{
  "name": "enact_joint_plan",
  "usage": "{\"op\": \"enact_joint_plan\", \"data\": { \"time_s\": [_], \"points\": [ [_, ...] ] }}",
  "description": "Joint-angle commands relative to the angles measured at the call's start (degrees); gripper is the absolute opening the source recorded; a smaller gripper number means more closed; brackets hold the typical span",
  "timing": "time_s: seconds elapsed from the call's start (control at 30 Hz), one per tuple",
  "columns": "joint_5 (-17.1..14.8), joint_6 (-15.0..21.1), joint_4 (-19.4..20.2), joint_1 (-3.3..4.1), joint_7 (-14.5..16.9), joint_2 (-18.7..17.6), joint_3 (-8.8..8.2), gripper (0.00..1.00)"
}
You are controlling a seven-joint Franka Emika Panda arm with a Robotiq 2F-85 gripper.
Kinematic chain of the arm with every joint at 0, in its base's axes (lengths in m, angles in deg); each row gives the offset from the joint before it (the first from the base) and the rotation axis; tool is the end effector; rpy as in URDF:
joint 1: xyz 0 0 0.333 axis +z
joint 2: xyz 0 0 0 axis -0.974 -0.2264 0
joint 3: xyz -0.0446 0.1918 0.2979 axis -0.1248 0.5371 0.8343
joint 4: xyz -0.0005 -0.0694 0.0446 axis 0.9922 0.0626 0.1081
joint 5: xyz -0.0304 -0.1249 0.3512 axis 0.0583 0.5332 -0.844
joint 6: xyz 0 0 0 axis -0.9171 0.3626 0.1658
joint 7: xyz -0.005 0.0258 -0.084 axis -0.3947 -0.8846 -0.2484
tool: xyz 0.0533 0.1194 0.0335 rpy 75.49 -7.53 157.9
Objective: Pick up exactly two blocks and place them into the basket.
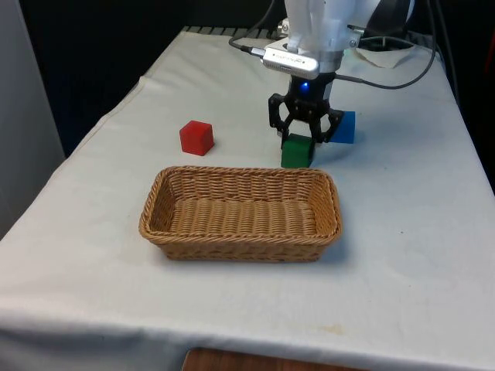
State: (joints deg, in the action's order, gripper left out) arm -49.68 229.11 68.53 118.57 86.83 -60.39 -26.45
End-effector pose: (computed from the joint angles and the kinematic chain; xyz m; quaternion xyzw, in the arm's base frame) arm 0.5263 0.0200 0.2094 0.9919 -0.1051 0.0304 0.0643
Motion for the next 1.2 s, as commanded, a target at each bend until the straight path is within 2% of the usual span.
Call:
{"op": "enact_joint_plan", "data": {
  "time_s": [0.0, 0.1, 0.2, 0.23, 0.27, 0.43, 0.47, 0.5, 0.57, 0.73, 0.77, 0.8, 1.07, 1.1, 1.13, 1.17],
  "points": [
    [0.29, 0.00, 0.11, 0.34, -0.40, -0.17, -0.34, 0.00],
    [0.46, -0.34, 0.06, 0.34, -0.40, 0.06, -0.52, 0.00],
    [1.03, -1.43, -0.11, 0.80, -0.52, 0.86, -1.32, 0.00],
    [0.00, -0.34, -0.17, 0.06, 0.06, 0.34, -0.29, 0.00],
    [1.20, -1.78, -0.17, 0.92, -0.52, 1.15, -1.55, 0.00],
    [2.69, -3.78, -0.40, 1.38, -1.03, 3.27, -2.69, 0.00],
    [1.49, -2.86, -0.34, 0.46, -0.17, 2.92, -1.38, 0.00],
    [2.98, -3.95, -0.40, 1.38, -1.15, 3.55, -2.81, 0.00],
    [4.01, -4.70, -0.46, 1.49, -1.55, 4.81, -3.21, 0.00],
    [5.73, -5.79, -0.17, 1.66, -2.41, 7.05, -3.72, 0.00],
    [4.58, -5.27, -0.29, 0.74, -1.49, 6.88, -2.58, 0.00],
    [6.42, -6.19, 0.06, 1.78, -2.81, 8.08, -3.95, 0.00],
    [9.74, -7.62, 0.97, 1.66, -4.70, 12.20, -4.35, 0.00],
    [8.42, -7.05, 1.15, 0.92, -3.67, 12.09, -3.27, 0.00],
    [10.49, -8.08, 1.03, 1.60, -5.10, 13.12, -4.41, 0.00],
    [10.89, -8.37, 1.09, 1.60, -5.33, 13.64, -4.47, 0.00]
  ]
}}
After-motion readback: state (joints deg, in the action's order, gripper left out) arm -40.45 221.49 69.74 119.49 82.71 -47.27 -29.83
